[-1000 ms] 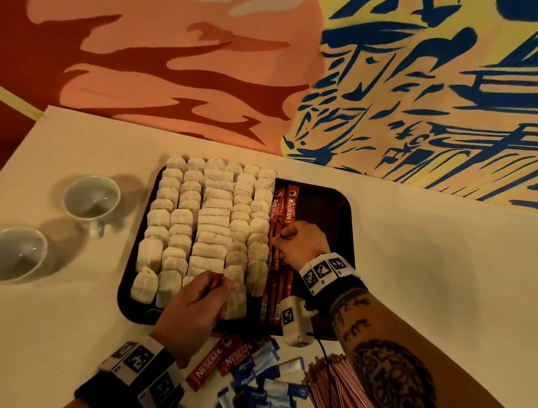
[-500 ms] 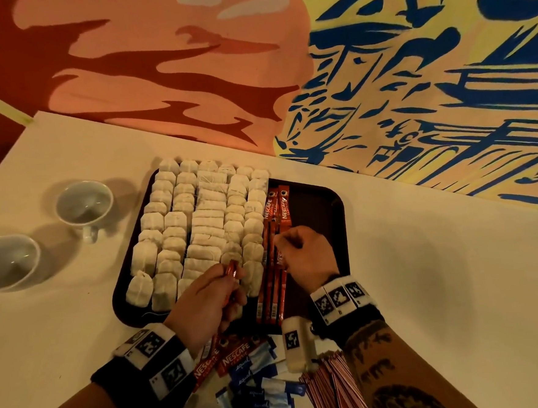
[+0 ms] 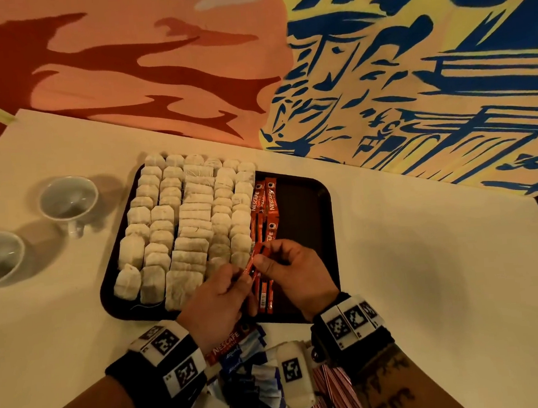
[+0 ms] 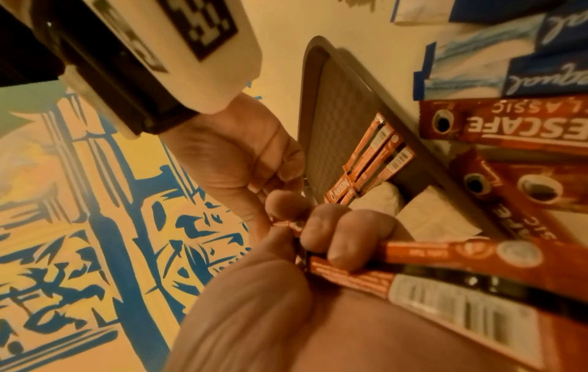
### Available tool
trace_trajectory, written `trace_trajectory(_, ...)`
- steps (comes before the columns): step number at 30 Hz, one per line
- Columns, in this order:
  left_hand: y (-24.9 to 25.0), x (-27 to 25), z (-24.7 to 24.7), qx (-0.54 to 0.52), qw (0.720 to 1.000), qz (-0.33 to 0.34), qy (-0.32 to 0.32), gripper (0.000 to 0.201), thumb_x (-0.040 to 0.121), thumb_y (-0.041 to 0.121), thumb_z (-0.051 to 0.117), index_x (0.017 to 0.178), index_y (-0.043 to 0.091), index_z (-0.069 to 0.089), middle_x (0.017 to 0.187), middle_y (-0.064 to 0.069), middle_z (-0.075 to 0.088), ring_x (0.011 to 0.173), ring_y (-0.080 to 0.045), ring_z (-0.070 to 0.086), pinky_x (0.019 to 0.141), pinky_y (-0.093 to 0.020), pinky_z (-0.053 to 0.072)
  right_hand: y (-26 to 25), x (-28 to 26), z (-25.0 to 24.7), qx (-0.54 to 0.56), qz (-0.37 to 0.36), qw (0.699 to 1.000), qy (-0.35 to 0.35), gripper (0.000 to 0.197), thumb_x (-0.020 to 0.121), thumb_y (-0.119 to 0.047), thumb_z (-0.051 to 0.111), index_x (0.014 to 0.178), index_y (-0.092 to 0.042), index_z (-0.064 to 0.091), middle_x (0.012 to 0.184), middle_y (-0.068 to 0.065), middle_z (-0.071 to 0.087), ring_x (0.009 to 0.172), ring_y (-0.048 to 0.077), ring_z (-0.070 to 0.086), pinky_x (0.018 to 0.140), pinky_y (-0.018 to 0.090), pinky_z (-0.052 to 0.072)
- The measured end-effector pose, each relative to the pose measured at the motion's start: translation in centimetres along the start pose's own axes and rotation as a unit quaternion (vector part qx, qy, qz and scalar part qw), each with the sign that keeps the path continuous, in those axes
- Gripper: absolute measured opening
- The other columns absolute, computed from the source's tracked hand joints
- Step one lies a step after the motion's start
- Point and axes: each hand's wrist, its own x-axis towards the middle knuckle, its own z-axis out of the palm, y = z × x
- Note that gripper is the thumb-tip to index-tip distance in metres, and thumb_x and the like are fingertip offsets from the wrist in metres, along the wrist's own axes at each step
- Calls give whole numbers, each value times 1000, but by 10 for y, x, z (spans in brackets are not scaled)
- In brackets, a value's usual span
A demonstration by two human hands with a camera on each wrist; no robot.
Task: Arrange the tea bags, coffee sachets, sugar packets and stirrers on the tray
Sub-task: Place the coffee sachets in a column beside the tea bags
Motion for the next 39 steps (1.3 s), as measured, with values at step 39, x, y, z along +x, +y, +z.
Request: trace_trajectory(39,-7,-1,-28,-21,993,-49,107,16,101,31,47,103,29,62,73,-3,66,46,-1,47,51,-26,35,12,150,-23,-202,142,959,141,23,94,-40,61,104,-21,68,92,3,75,76,21,75,78,41,62)
